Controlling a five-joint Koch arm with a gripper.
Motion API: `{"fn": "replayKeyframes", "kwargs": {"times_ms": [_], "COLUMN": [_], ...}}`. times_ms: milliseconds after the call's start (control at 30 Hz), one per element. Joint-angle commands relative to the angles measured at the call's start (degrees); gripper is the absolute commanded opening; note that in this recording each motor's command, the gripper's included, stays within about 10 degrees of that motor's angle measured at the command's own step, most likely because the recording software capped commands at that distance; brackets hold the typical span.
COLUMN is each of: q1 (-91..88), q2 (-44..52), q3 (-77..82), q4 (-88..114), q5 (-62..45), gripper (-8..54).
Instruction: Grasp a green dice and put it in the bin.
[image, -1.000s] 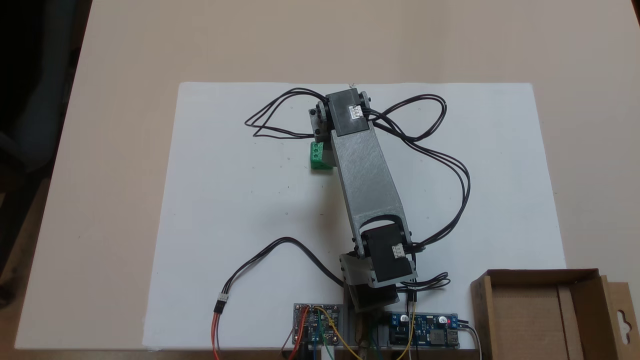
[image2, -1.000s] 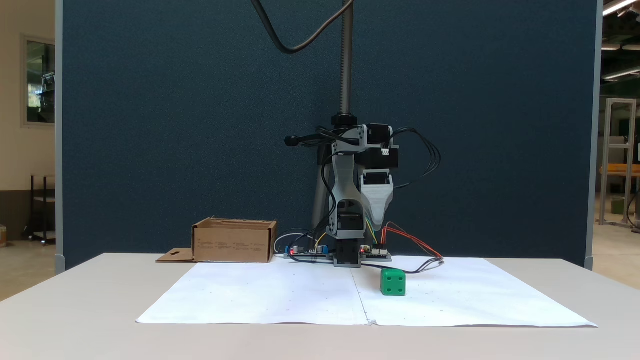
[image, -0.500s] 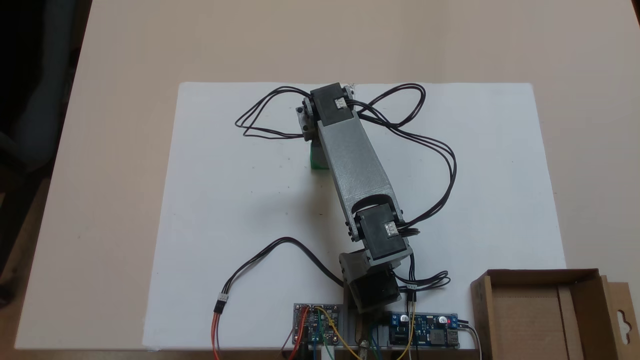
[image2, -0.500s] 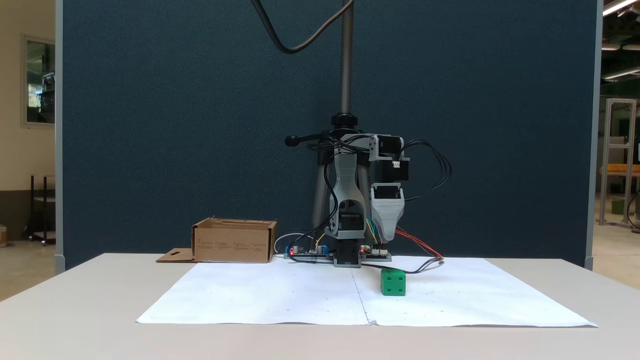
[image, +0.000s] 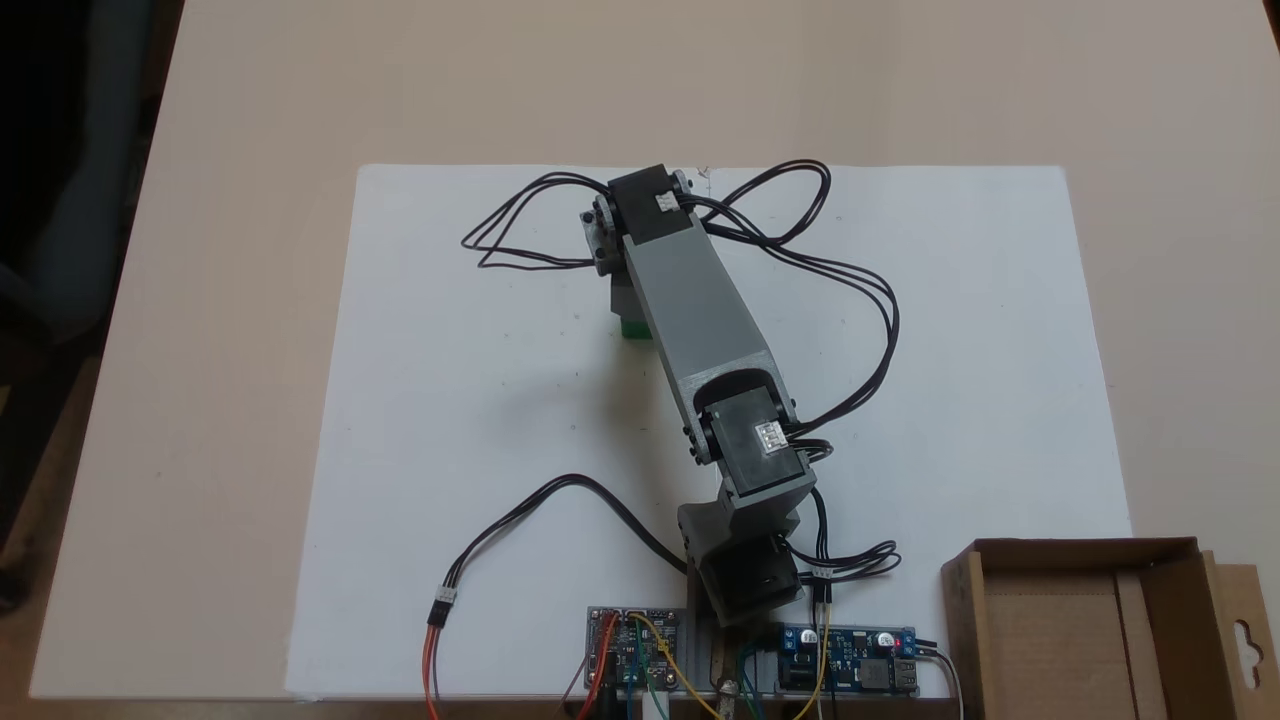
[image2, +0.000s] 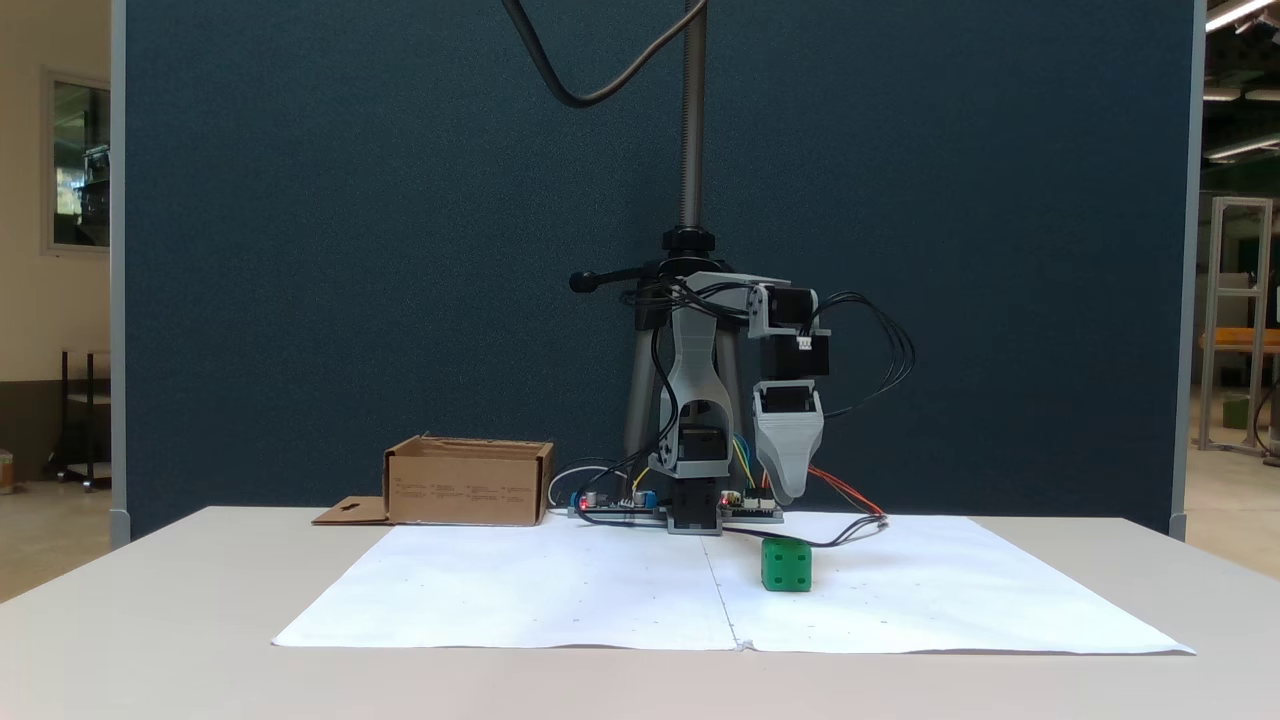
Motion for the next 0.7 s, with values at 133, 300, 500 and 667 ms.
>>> {"fn": "replayKeyframes", "kwargs": {"times_ms": [133, 300, 500, 667], "q1": [-1.14, -1.14, -1.05, -1.14], "q2": [0.7, 0.62, -0.79, -2.9], "q3": [2.2, 5.45, 9.23, 10.28], "q4": [-2.99, -5.45, -9.4, -11.25], "q5": [3.6, 3.52, 3.52, 3.52], "gripper": [43.2, 43.2, 43.1, 43.2]}}
